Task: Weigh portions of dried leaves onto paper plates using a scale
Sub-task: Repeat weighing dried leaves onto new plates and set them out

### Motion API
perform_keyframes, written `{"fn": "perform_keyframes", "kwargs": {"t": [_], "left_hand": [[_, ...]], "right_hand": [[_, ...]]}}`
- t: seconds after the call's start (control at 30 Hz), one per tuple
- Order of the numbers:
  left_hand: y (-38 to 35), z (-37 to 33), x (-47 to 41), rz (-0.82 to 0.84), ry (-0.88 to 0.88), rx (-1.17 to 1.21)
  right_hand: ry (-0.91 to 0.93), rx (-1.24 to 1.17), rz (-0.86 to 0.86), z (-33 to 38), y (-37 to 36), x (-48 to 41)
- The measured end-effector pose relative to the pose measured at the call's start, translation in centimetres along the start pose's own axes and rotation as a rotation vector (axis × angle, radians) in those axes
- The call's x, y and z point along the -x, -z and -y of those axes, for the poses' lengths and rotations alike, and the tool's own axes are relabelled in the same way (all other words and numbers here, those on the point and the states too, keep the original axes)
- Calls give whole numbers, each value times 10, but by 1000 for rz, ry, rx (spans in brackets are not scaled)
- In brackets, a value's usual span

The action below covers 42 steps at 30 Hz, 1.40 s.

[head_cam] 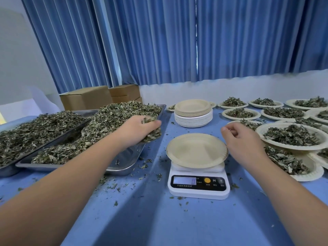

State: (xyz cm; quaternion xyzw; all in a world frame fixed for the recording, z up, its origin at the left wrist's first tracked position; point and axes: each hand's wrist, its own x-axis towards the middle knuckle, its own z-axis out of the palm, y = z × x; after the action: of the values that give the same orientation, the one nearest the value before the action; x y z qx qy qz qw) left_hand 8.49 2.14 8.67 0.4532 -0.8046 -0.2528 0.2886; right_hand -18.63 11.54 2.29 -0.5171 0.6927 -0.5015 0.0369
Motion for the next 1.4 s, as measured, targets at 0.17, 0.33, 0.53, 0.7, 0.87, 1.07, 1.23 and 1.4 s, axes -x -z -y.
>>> {"fn": "perform_keyframes", "kwargs": {"t": [0.17,0.33,0.53,0.7,0.87,1.07,1.23,1.4], "left_hand": [[-51,-46,-16,4,-122,56],[-100,-54,-18,134,-159,-8],[-99,-53,-11,257,-204,9],[-83,-44,-5,153,-238,63],[-48,2,-6,-134,-140,-162],[-5,68,-4,-182,251,-637],[22,99,2,-157,471,-908],[29,113,3,-31,715,-782]], "right_hand": [[0,-16,-4,0,0,1],[11,-57,-23,-3,-1,-1],[22,-62,-20,-5,-3,-2],[18,-39,-24,-5,-4,-1],[22,-3,-15,-4,-5,-1],[24,0,-14,-3,-6,-2],[22,7,-14,-4,-8,-3],[25,-9,-13,-7,-8,-3]]}}
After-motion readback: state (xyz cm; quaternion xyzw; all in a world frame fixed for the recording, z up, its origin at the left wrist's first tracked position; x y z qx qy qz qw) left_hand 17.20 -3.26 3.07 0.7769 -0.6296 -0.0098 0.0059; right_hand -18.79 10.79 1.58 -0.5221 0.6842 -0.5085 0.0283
